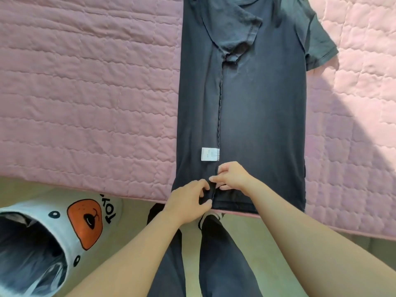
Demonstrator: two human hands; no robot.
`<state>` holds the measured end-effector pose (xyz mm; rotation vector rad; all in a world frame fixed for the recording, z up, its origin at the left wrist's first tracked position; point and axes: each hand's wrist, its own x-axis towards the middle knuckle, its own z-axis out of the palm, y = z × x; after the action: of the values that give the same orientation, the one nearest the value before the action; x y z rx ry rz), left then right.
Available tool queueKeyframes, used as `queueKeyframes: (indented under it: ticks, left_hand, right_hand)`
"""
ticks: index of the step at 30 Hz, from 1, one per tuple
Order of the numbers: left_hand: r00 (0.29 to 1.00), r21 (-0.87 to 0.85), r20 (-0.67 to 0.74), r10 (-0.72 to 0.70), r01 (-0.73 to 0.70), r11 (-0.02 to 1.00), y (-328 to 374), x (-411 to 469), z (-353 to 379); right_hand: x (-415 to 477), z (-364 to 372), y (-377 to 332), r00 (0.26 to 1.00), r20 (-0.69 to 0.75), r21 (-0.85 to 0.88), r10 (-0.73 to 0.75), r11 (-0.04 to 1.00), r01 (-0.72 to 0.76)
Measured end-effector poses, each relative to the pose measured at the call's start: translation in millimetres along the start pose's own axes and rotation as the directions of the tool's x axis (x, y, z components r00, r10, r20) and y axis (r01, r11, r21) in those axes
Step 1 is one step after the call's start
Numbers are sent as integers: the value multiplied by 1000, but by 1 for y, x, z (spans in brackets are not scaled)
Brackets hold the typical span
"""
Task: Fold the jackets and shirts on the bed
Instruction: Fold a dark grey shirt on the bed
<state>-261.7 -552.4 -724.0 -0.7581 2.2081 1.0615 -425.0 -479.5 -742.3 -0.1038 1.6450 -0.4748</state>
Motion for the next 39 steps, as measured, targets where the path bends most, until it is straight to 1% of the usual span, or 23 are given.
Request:
queueKeyframes:
  ticks: [1,2,3,4,5,7,9,10,11,12,13,15,18,20,22,23,26,28,30,32,34,36,39]
  left_hand:
    - [990,-28,-137,-16,12,1000,-2,0,-3]
    - [953,-48,-301,-47,34,998,-4,1,-5]
    - [894,-80,-438,-95,66,995,-9,3,-7]
    - [832,-147,-529,-169,106,983,-15,7,-7]
    - [788,-237,-559,-260,149,960,-21,10,-8]
    - [763,-425,-482,-430,226,876,-31,17,-8]
    - [760,-572,-368,-535,269,775,-33,24,-11]
    - [765,-640,-302,-568,279,716,-32,27,-15]
    - [773,-699,-233,-590,289,654,-33,30,-18]
    - [784,-719,-183,-594,305,625,-35,32,-21]
    - [800,-699,-158,-579,323,638,-38,34,-22]
    - [847,-592,-123,-517,356,723,-43,35,-24]
    - [910,-385,15,-413,387,838,-47,32,-24]
    - [907,-336,79,-414,415,846,-52,28,-22]
    - [885,-364,109,-454,460,810,-56,25,-21]
    - [879,-344,120,-462,473,811,-57,24,-21]
    - [863,-125,128,-489,503,855,-50,23,-26]
    - [848,-58,37,-529,530,846,-43,22,-35]
    - [854,-191,-108,-508,484,854,-31,26,-48]
    - [877,-329,-216,-428,348,878,-15,37,-60]
    - [905,-327,-306,-297,194,925,1,52,-72]
    - [910,-275,-375,-175,71,959,14,72,-86]
    - [880,-188,-473,-33,-64,980,24,107,-107]
  right_hand:
    - [-1,0,4,1000,-1,-19,6,1000,-6]
    - [-1,0,7,1000,-13,-35,8,999,-9]
    - [0,-1,12,999,-35,-57,1,998,-3]
    - [1,-2,15,998,-55,-79,-9,997,5]
    - [2,-3,18,998,-65,-83,-15,997,10]
    - [0,-2,20,999,-38,-26,7,1000,-8]
    - [-2,-2,22,999,23,77,38,996,-40]
    - [-4,-2,24,998,48,90,47,995,-51]
    - [-5,-3,25,996,73,56,59,996,-63]
    - [-7,-4,27,992,97,3,75,997,-76]
    - [-9,-5,29,989,114,-54,96,994,-90]
    - [-9,-8,29,983,120,-152,137,981,-118]
    - [-7,-13,25,975,132,-263,181,954,-141]
    - [-7,-14,22,968,160,-300,195,944,-141]
    - [-8,-14,21,958,196,-346,211,929,-134]
    - [-9,-14,22,953,208,-373,221,918,-132]
    - [-10,-21,26,963,169,-429,210,895,-120]
    - [-9,-25,27,983,82,-354,166,927,-127]
    - [-5,-27,23,991,-83,-156,107,981,-119]
    - [4,-31,13,958,-273,85,89,994,-68]
    - [12,-38,-2,914,-396,210,85,978,0]
    - [20,-50,-22,893,-444,276,79,960,53]
    - [29,-74,-53,878,-475,305,53,946,108]
